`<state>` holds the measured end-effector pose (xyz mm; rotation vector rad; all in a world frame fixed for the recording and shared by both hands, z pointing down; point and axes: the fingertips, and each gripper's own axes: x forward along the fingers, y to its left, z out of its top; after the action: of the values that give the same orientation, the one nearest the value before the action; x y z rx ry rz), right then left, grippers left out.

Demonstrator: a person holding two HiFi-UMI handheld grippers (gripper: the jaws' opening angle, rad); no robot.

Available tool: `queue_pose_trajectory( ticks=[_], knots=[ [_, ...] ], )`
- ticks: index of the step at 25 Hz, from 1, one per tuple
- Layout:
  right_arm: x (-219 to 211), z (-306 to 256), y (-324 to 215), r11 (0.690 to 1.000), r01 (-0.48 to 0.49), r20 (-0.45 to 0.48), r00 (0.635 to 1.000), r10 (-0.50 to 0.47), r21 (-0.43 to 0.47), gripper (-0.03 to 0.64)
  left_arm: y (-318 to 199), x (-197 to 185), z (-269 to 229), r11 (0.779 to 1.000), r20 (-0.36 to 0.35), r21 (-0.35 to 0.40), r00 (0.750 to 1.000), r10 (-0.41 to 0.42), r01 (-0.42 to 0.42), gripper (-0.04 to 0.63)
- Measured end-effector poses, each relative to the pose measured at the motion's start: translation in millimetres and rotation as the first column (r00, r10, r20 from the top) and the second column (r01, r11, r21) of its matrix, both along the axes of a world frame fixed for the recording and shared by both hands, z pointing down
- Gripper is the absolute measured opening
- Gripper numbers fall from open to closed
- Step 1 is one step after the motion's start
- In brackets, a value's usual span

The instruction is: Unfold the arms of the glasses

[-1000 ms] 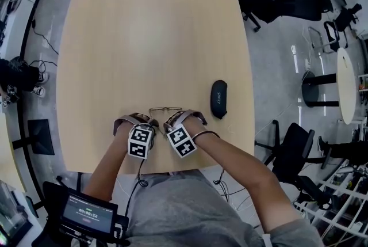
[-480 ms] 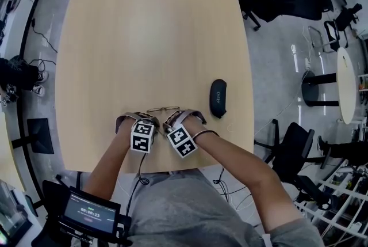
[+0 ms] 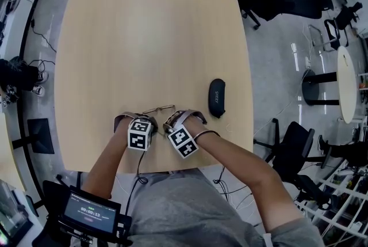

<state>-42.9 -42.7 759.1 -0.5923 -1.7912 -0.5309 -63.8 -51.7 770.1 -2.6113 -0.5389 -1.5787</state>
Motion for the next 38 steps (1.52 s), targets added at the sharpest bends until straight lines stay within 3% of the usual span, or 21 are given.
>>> queue_pose_trajectory(
  ticks=[13,24,31,38],
  knots=[
    [23.4,1.8,9.6,0.998,0.054,-0.028,0.998,-0.054,0.019,0.021,3.4,-6.8,1.0,1.000,0.008,-0.006,1.000,0.020,-0.020,0.038],
    [29.4,5.8,10.3,0.994,0.093,-0.027,0.995,-0.091,0.062,0.021,18.9,-22.7,5.4,0.987,0.034,0.031,0.987,0.158,-0.159,0.040],
    [39.0,4.5,13.7,0.990,0.132,-0.014,0.991,-0.131,0.054,0.021,20.7,-26.5,5.8,0.989,0.026,0.027,0.989,0.143,-0.144,0.039],
    [49.7,3.7,13.0,0.992,0.112,-0.024,0.993,-0.111,0.055,0.023,20.2,-23.9,5.2,0.992,0.014,0.025,0.992,0.124,-0.124,0.040]
  ],
)
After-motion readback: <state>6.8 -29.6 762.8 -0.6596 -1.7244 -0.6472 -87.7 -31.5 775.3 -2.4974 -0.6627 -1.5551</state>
